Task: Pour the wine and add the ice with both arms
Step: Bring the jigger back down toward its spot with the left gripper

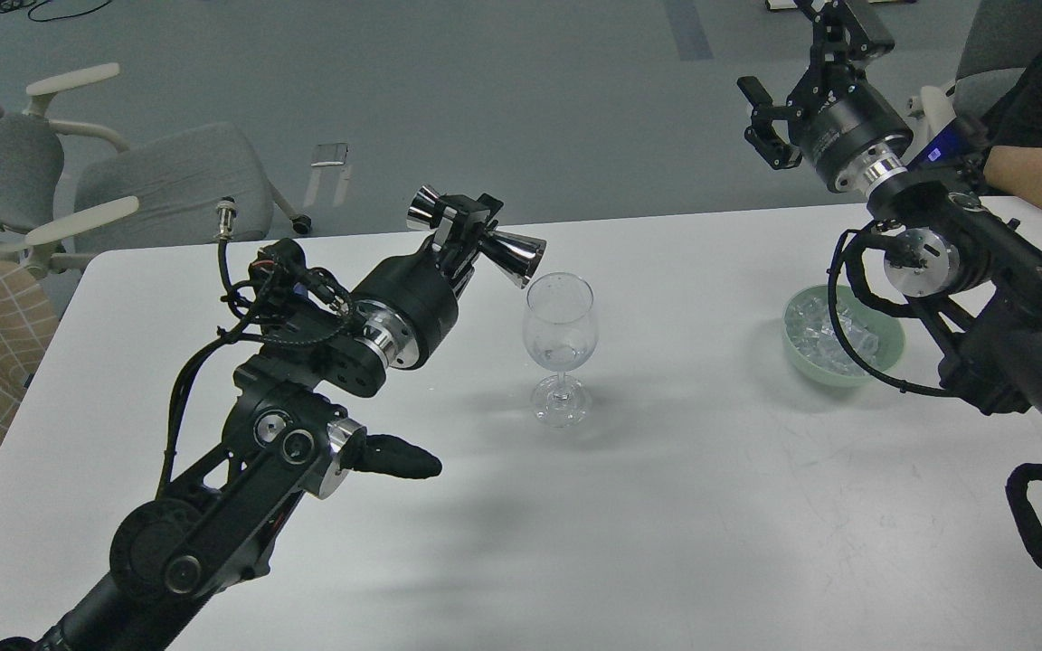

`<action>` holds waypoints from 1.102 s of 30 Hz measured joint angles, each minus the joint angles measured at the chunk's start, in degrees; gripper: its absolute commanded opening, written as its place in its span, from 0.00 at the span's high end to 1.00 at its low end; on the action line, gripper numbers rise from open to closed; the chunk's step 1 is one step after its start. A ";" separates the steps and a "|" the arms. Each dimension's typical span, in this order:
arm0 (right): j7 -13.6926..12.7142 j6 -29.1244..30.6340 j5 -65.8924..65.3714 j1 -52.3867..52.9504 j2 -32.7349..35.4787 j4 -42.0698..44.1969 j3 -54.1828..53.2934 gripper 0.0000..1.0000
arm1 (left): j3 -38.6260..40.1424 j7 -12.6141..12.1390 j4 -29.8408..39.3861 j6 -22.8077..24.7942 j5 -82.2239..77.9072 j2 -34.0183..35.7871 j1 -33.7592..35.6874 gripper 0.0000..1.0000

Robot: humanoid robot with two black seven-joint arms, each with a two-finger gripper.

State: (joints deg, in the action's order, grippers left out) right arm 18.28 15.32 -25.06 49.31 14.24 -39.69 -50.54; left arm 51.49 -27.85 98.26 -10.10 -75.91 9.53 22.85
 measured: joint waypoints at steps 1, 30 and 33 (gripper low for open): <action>0.00 0.02 0.00 0.00 0.00 0.00 0.00 0.00 | -0.07 -0.06 0.00 0.00 -0.30 0.07 0.05 0.99; -0.05 -0.02 0.01 -0.27 -0.01 0.06 0.01 0.00 | 39.99 -0.14 -8.58 2.26 67.82 -6.78 -16.91 0.88; -0.05 -0.02 0.00 -0.27 0.00 0.02 0.07 0.00 | 42.07 -0.14 -12.66 5.68 68.46 -8.36 -17.46 0.87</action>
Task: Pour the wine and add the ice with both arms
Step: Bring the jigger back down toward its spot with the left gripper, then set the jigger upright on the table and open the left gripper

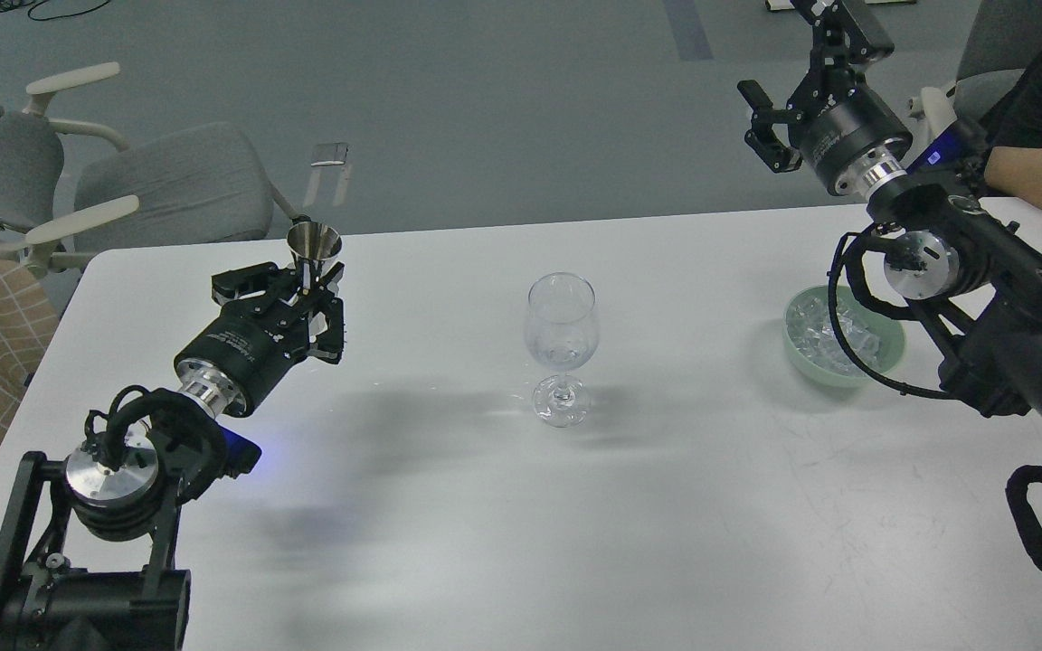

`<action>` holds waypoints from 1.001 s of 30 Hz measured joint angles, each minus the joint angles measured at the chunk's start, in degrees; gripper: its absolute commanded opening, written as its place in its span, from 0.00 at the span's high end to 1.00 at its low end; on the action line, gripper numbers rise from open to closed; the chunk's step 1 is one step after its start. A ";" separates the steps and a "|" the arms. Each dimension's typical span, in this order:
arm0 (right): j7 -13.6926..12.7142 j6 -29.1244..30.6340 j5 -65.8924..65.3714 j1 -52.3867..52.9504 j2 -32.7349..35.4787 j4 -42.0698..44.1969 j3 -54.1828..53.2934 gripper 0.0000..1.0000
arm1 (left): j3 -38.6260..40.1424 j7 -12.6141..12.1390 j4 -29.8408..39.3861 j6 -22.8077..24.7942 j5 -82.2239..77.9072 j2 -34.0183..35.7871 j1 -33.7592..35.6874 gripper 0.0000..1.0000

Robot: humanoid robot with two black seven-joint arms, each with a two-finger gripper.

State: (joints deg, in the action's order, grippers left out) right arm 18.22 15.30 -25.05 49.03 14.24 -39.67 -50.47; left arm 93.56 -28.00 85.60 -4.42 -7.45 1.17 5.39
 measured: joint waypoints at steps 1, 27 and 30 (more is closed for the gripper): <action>0.00 0.00 0.00 0.00 0.00 0.00 0.03 0.00 | 0.36 0.00 -1.25 1.20 0.08 -0.11 -0.08 0.87; 0.02 0.00 0.00 -0.61 -0.32 -0.14 0.10 0.00 | 1.60 2.51 -21.34 17.43 0.17 0.27 0.69 0.65; 0.01 0.00 0.00 -0.65 -0.34 -0.08 0.10 0.00 | 1.57 2.51 -21.35 17.43 0.16 0.31 0.74 0.62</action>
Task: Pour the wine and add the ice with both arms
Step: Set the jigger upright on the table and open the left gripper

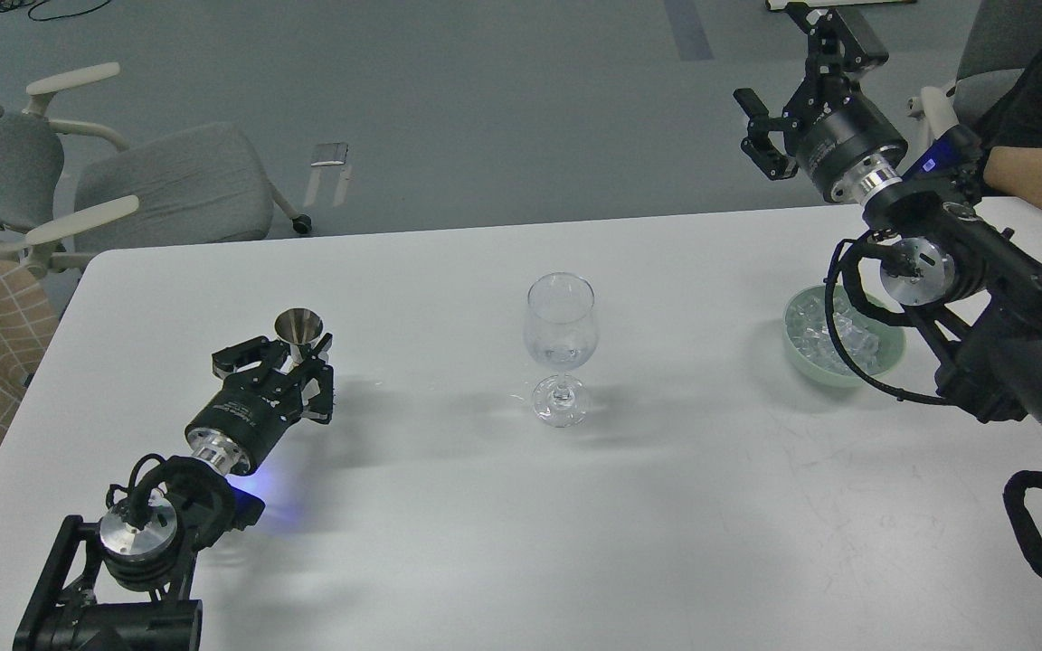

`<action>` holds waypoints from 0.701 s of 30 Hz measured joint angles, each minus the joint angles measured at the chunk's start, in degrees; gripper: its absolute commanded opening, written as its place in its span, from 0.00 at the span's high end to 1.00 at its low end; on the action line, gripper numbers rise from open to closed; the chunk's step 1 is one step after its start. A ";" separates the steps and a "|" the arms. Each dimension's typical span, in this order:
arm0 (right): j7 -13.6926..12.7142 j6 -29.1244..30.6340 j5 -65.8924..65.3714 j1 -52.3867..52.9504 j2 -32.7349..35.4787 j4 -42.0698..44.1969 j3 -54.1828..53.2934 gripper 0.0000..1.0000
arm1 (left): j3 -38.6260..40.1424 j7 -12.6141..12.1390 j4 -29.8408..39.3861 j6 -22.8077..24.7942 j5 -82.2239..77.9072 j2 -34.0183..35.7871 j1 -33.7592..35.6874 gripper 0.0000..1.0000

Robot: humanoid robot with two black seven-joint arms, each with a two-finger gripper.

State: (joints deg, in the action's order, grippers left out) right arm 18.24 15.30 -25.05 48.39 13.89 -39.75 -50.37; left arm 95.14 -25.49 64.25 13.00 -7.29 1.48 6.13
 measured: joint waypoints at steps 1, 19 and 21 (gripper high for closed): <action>0.00 0.00 0.00 -0.02 0.00 0.01 0.00 0.00 | -0.02 0.00 0.00 0.00 0.00 0.00 0.01 0.59; 0.00 0.00 0.00 0.04 -0.01 0.02 0.01 0.00 | -0.19 0.07 0.00 -0.08 -0.80 0.14 0.20 0.13; 0.00 0.00 0.00 0.04 -0.01 0.02 0.01 0.00 | -0.17 0.07 0.00 -0.08 -0.81 0.36 0.21 0.03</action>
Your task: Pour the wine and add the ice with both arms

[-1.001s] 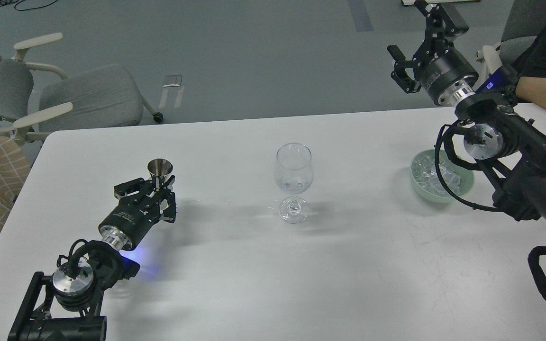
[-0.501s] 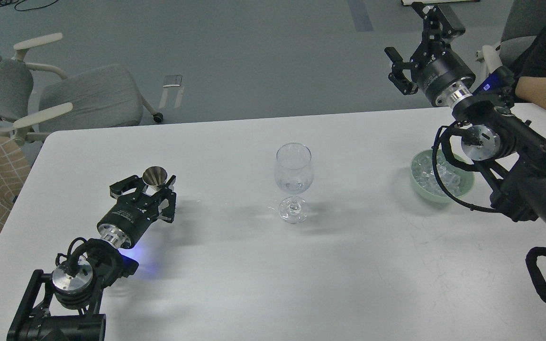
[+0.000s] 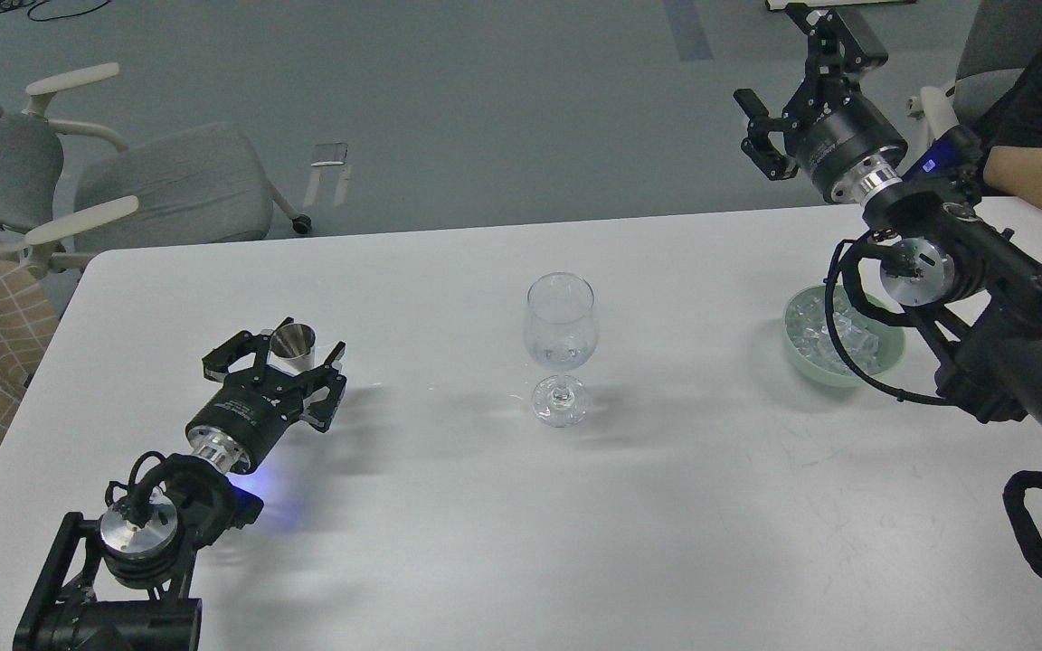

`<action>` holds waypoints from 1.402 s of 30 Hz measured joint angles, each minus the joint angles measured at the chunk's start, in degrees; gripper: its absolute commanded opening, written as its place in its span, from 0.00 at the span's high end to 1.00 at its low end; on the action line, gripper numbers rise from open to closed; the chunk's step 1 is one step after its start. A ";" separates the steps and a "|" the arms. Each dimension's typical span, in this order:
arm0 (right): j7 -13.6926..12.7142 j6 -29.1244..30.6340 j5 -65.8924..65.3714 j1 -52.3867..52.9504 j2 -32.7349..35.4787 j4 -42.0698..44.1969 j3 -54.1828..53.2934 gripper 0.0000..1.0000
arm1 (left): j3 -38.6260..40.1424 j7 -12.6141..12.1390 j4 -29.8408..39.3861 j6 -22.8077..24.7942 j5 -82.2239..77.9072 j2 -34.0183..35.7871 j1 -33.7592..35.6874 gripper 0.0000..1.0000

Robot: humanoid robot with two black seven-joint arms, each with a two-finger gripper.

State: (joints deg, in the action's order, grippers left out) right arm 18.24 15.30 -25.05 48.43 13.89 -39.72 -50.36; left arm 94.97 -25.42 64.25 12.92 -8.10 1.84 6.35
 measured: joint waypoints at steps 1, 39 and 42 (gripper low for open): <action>0.00 0.00 0.00 0.00 0.01 0.00 0.00 0.00 | 0.00 0.00 0.00 0.00 -0.03 0.25 0.00 0.03; -0.02 -0.01 -0.12 -1.20 3.60 -1.08 0.00 0.00 | 4.41 8.64 -3.20 15.11 -8.61 26.58 -0.30 0.02; -0.04 -0.63 -0.69 -1.42 5.05 -2.42 0.98 0.00 | 4.01 15.41 -4.84 15.11 -18.28 26.94 6.37 0.02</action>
State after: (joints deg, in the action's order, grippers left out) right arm 18.19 14.67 -25.74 47.00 18.94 -42.15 -49.37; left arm 98.98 -10.00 59.41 28.03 -26.38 28.79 12.72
